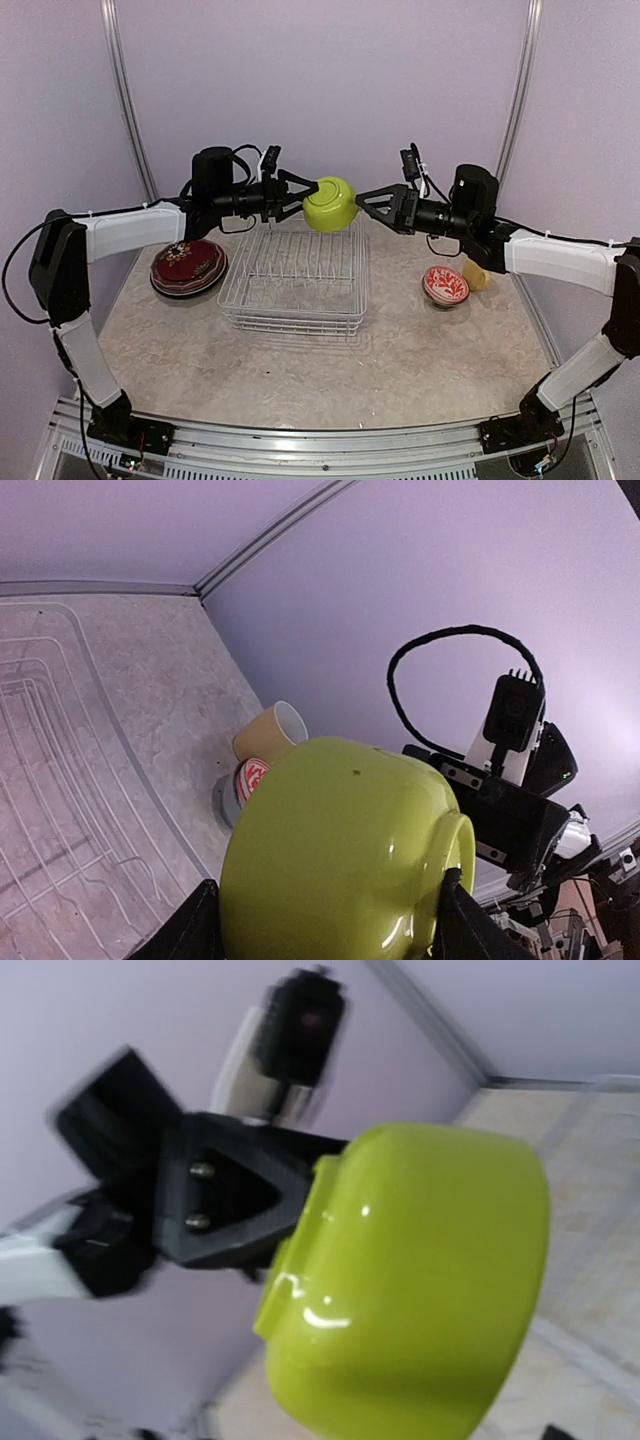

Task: Unload the mixed dishes from the dish rack
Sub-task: Pass from the left arm to the right

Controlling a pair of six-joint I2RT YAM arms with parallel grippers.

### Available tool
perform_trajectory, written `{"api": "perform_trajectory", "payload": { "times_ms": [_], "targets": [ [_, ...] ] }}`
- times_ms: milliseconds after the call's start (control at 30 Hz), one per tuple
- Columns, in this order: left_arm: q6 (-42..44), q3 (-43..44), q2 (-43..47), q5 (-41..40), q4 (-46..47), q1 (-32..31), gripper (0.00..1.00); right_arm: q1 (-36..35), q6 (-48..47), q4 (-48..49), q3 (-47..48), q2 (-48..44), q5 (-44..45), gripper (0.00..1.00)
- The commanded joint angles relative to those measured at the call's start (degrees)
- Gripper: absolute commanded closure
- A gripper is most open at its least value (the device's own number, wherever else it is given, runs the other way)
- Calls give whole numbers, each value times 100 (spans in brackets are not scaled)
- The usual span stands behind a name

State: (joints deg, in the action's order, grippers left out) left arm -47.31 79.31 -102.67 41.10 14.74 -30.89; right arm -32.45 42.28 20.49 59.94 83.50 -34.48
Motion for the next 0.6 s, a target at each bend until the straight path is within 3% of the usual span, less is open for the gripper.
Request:
{"api": "perform_trajectory", "payload": {
  "times_ms": [0, 300, 567],
  "targets": [
    [-1058, -297, 157, 713, 1576, 69, 64, 35, 1467, 2368, -339, 388, -1007, 10],
    [-2136, -457, -206, 1017, 2973, 12, 64, -206, 2839, 4348, -117, 1096, -1340, 29],
    [-2267, -484, -405, 1110, 3393, -147, 65, -288, 3372, 5235, -33, 1341, -1233, 51]
  ]
}}
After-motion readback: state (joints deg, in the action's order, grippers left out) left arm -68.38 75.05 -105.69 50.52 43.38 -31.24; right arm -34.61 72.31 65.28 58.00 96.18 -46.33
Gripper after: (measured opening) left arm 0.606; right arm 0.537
